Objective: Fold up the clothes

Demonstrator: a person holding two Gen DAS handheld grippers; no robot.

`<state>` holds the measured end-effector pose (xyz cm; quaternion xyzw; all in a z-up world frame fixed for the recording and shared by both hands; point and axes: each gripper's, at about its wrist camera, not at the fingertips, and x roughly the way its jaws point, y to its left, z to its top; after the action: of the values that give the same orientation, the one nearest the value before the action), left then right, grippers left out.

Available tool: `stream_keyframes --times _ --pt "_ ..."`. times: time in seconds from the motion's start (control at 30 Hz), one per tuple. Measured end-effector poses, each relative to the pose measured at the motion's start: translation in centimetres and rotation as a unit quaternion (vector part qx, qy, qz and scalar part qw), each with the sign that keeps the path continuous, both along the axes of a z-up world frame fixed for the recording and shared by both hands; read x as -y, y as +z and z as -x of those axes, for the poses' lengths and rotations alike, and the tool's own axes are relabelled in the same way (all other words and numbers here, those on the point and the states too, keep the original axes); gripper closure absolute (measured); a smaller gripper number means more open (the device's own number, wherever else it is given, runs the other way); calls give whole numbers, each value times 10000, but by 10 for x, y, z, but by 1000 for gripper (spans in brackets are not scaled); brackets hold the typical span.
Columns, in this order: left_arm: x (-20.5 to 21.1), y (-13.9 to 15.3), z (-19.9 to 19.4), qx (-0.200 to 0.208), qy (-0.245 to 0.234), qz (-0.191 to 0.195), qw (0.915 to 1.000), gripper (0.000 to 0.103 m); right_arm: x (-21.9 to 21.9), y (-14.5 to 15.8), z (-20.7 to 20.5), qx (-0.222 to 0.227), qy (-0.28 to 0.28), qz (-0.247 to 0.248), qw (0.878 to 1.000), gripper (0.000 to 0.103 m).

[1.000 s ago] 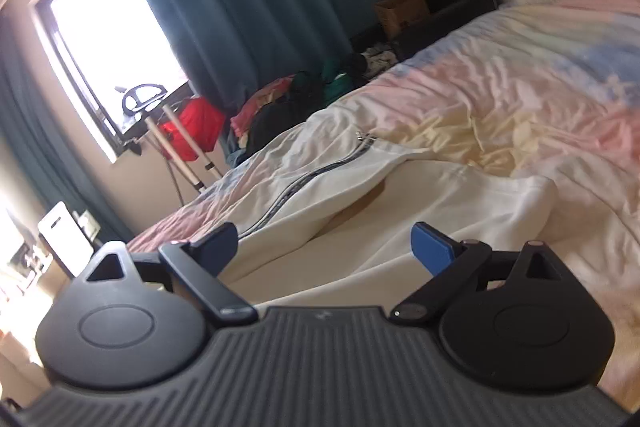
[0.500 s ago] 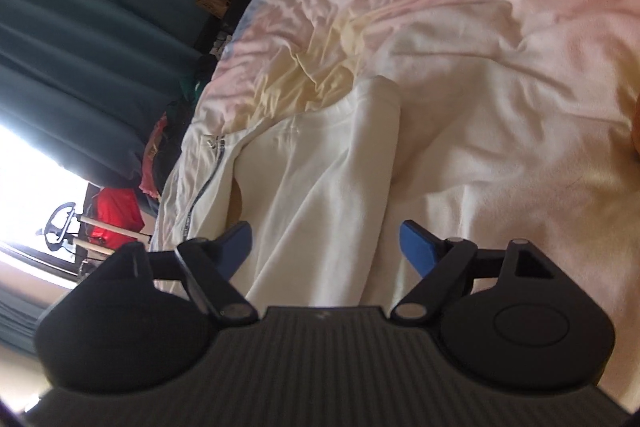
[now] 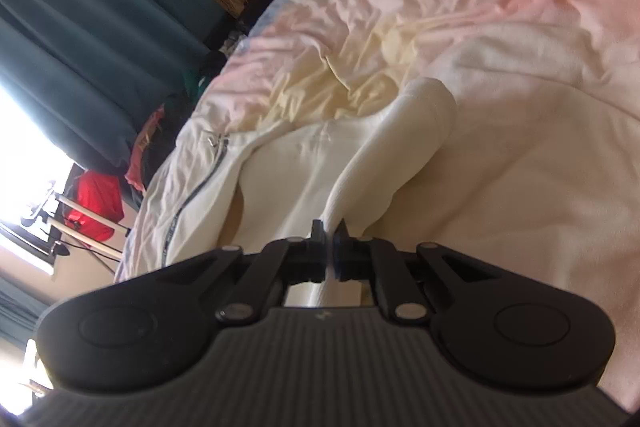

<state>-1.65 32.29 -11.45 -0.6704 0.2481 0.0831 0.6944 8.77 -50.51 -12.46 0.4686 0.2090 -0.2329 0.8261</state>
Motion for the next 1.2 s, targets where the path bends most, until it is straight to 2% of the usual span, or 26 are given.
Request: stream_keyframes --times 0.1,0.23,0.33,0.4,0.5,0.6,0.7,0.83,0.97,1.07,1.13,1.2 --pt "1 10 5 56 89 -160 9998 96 -1 18 8 367 -91 185 9991 97" --pt "-1 39 23 566 283 -433 9971 98 -4 53 26 793 -175 393 9959 98" --pt "-2 64 13 799 336 -563 9946 98 -11 81 21 1065 54 893 9903 98" --pt "-4 82 -16 860 273 -619 9940 98 -13 97 -1 946 239 1185 9881 98" --pt "-6 112 -75 904 129 -917 9916 98 -13 116 -45 922 292 1323 9865 98" --pt "-7 144 -151 928 9 -1667 9816 98 -20 134 -105 872 357 1570 9831 98" --pt "-3 152 -228 822 0 -2216 9717 98 -31 141 -178 695 455 1881 9786 98" --pt "4 139 -350 294 -67 -2767 9605 98 -44 125 -287 186 629 2336 9701 98" --pt "13 109 -451 -339 -179 -3260 9446 98 -57 83 -363 -336 903 2603 9607 98" --pt "22 86 -493 -725 -365 -3632 9282 98 -63 49 -396 -686 1118 2724 9532 98" --pt "26 71 -501 -895 -518 -3816 9185 97 -62 28 -408 -821 1172 2668 9531 98" --pt "24 61 -505 -965 -639 -3849 9157 97 -60 10 -414 -915 1239 2511 9556 97"
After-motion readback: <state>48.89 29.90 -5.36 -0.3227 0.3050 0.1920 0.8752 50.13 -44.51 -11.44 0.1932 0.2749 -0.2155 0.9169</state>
